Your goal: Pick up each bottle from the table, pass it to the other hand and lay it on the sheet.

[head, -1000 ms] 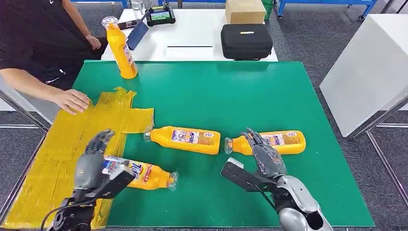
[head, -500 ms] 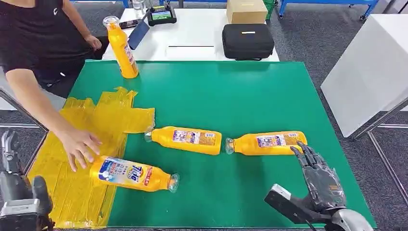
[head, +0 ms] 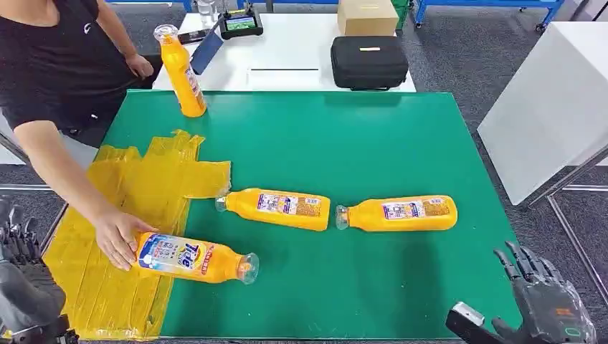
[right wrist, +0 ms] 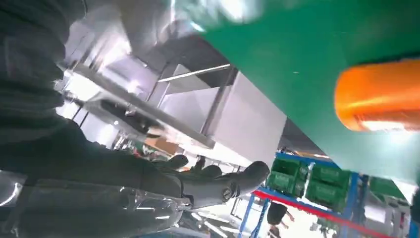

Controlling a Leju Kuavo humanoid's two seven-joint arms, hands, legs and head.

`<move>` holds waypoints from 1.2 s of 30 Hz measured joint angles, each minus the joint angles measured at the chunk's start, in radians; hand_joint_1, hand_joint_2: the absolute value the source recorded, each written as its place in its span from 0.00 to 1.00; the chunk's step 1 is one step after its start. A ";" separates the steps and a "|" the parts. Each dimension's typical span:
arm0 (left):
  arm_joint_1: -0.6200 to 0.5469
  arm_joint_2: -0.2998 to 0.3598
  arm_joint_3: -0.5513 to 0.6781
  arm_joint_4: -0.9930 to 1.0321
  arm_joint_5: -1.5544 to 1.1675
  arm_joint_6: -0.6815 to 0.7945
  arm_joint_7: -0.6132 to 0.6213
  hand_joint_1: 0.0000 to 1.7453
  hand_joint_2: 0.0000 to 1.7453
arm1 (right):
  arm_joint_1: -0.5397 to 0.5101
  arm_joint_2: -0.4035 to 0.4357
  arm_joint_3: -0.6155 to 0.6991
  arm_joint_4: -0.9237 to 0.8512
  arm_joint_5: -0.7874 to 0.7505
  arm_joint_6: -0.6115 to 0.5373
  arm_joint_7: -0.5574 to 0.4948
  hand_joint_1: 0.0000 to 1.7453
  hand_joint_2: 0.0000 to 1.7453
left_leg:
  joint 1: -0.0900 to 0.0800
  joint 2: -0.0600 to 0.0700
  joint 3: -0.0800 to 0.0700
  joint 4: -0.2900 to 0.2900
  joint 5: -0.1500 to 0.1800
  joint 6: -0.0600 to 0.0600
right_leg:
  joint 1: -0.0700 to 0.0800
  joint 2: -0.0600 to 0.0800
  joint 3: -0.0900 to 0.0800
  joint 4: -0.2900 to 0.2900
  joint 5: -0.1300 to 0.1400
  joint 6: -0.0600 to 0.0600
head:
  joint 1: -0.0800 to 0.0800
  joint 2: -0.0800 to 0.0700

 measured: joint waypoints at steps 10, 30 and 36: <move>0.000 -0.003 -0.001 0.000 0.002 -0.018 0.008 0.00 0.00 | -0.288 0.077 -0.016 0.260 0.055 0.102 -0.104 0.00 1.00 | 0.000 0.000 0.002 0.000 0.001 0.000 | 0.000 0.000 0.002 0.000 0.000 0.000 | 0.000 0.000; 0.001 -0.012 0.004 -0.006 -0.033 -0.033 0.029 0.00 0.00 | -0.467 0.171 0.065 0.403 0.067 0.114 -0.144 0.00 1.00 | 0.000 0.000 0.001 0.000 0.001 0.000 | 0.000 0.000 0.002 0.000 0.000 0.000 | 0.000 0.000; -0.001 -0.013 0.009 -0.007 -0.032 -0.028 0.029 0.00 0.00 | -0.529 0.193 0.134 0.443 0.068 0.125 -0.153 0.00 1.00 | 0.000 0.000 0.001 0.000 0.001 0.000 | 0.000 0.000 0.002 0.000 0.000 0.000 | 0.000 0.000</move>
